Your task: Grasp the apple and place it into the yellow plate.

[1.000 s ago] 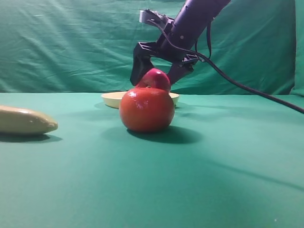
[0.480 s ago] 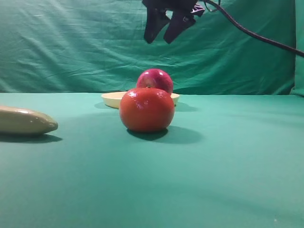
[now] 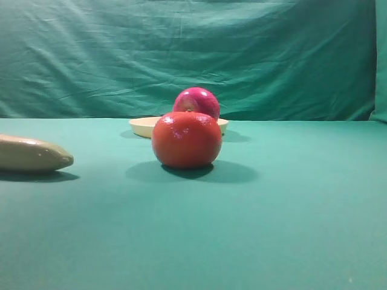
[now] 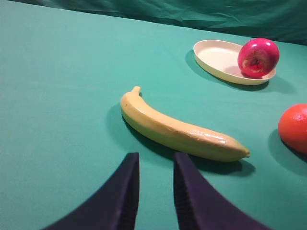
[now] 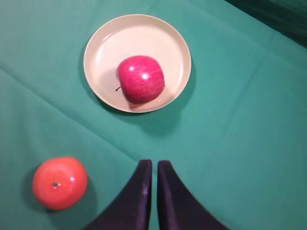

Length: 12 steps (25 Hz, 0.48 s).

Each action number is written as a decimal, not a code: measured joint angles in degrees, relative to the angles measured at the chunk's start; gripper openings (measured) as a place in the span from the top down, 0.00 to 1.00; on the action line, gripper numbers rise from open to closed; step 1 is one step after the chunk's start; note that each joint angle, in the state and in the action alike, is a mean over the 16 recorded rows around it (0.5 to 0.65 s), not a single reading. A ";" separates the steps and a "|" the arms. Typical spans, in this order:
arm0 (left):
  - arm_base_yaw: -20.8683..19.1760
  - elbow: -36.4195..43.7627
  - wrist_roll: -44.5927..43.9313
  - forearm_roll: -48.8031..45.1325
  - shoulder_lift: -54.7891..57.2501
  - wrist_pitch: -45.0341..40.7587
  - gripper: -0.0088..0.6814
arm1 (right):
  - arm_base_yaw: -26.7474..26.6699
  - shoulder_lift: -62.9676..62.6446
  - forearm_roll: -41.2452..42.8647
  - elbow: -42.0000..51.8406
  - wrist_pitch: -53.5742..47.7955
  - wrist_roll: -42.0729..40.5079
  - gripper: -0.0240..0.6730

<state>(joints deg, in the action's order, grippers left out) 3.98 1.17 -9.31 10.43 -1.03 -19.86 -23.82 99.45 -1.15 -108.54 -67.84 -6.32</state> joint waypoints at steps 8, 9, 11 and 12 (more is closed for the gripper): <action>0.00 0.00 0.00 0.00 0.00 0.00 0.76 | 0.00 -15.89 0.63 18.83 7.94 2.86 0.97; 0.00 0.00 0.00 0.00 0.00 0.00 0.76 | 0.00 -18.12 0.61 21.75 9.63 3.02 0.97; 0.00 0.00 0.00 0.00 0.00 0.00 0.76 | 0.00 -22.60 0.59 27.72 13.20 3.26 0.97; 0.00 0.00 0.00 0.00 0.00 0.00 0.76 | 0.00 -24.82 0.60 30.68 15.00 3.35 0.97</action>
<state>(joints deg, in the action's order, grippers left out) 3.98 1.17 -9.31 10.43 -1.03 -19.86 -23.82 74.63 -0.56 -77.87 -52.85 -2.97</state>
